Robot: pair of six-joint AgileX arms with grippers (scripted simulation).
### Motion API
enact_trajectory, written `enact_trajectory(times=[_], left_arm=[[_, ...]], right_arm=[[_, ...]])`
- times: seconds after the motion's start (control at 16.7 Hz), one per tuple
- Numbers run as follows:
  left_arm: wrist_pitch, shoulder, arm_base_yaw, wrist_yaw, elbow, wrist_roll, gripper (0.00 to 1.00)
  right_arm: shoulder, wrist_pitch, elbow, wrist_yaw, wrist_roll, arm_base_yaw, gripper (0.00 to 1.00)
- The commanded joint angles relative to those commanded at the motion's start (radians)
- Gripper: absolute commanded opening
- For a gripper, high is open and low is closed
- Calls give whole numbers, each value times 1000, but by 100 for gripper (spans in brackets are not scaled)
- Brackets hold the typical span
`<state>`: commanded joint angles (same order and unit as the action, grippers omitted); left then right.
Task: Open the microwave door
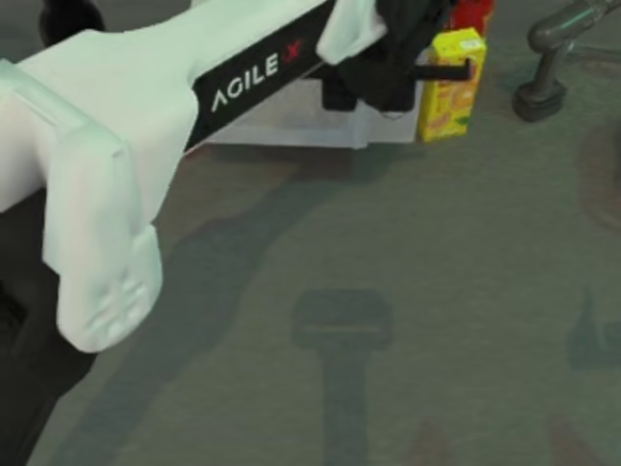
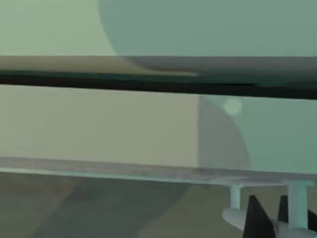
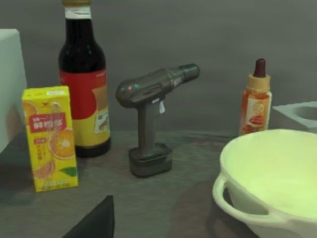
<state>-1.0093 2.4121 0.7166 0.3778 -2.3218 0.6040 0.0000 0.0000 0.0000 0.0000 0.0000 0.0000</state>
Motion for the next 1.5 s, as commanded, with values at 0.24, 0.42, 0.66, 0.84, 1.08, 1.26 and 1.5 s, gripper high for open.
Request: enact_trajectory(times=[0.24,0.42,0.66,0.84,1.08,1.26,1.5], left_arm=[[-115,25,-16,-46,-90,30,0],[-118,26,-17,-47,-93,31,0],[-118,26,-17,-47,-93,31,0],[-118,26,-17,-47,-93,31,0],[-118,26,-17,-47,-93,31,0],[-118,26,-17,-47,-93,31,0],[-118,26,-17,-47,-93,31,0]], right_arm=[[0,0,0,0,0,0,100],[0,0,0,0,0,0,100],[0,0,0,0,0,0,100],[0,0,0,0,0,0,100],[0,0,0,0,0,0,100],[0,0,0,0,0,0,100],[0,0,0,0,0,0,100]])
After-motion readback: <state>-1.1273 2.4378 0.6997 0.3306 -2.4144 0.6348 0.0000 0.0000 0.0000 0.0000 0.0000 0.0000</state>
